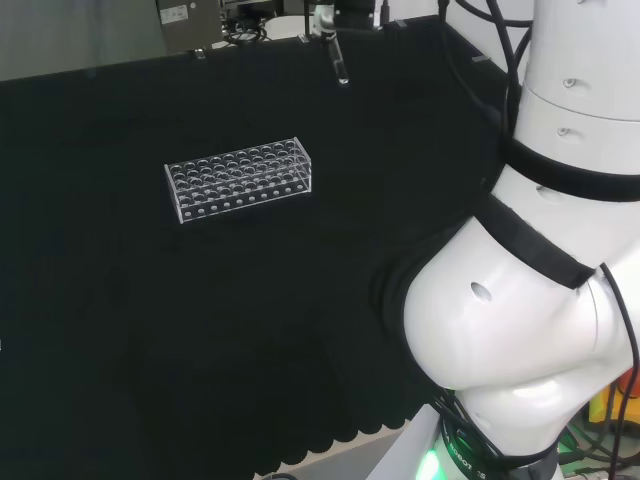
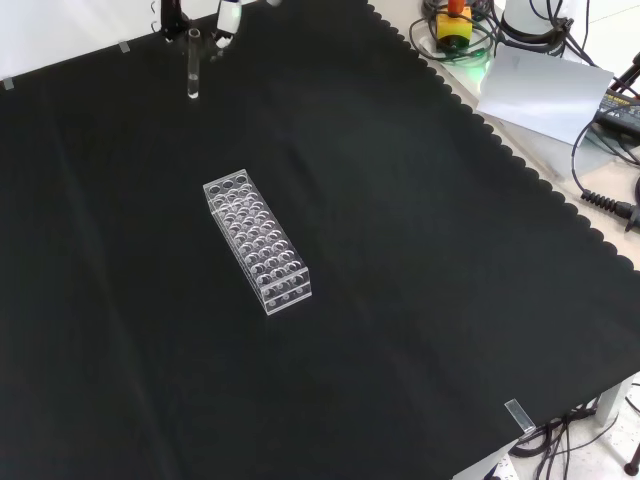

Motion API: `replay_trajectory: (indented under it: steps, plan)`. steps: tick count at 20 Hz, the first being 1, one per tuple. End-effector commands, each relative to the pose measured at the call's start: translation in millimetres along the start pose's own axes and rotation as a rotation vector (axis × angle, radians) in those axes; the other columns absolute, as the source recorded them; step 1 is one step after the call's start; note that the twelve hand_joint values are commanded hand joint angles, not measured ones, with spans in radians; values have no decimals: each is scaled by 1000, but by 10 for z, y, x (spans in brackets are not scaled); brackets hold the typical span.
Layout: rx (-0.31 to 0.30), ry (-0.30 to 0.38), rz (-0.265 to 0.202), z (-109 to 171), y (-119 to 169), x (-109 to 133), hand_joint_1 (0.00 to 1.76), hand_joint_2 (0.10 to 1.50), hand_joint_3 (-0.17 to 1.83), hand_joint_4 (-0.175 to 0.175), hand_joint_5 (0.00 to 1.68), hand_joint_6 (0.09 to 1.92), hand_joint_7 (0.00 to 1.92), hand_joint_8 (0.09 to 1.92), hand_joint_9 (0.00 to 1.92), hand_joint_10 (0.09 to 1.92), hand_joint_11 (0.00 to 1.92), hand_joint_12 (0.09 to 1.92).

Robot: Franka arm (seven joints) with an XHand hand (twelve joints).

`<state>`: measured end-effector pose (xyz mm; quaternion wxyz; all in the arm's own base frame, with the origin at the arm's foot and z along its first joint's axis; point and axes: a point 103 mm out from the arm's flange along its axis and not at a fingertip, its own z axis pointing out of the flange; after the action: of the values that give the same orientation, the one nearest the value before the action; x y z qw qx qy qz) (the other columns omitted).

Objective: Shake the test tube.

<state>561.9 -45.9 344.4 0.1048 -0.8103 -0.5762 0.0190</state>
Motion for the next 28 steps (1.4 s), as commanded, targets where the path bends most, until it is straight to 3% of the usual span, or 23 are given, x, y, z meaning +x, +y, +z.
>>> replay_trajectory:
  steps: [1,15,20,24,28]
  plan:
    - [13,25,-38,24,-11,196,1432,568,786,-175,1250,718,1325,843,1286,591,941,1156]
    - [108,153,-302,366,-412,1617,1432,568,785,-175,1250,717,1326,842,1286,590,940,1156]
    - [135,218,-365,396,-556,1882,1432,568,785,-175,1250,716,1327,841,1286,590,938,1157]
    - [137,227,-417,379,-628,2024,1432,568,785,-175,1251,716,1327,841,1286,590,938,1157]
    - [130,204,-416,379,-585,1992,1432,568,785,-175,1251,716,1327,840,1286,589,938,1158]
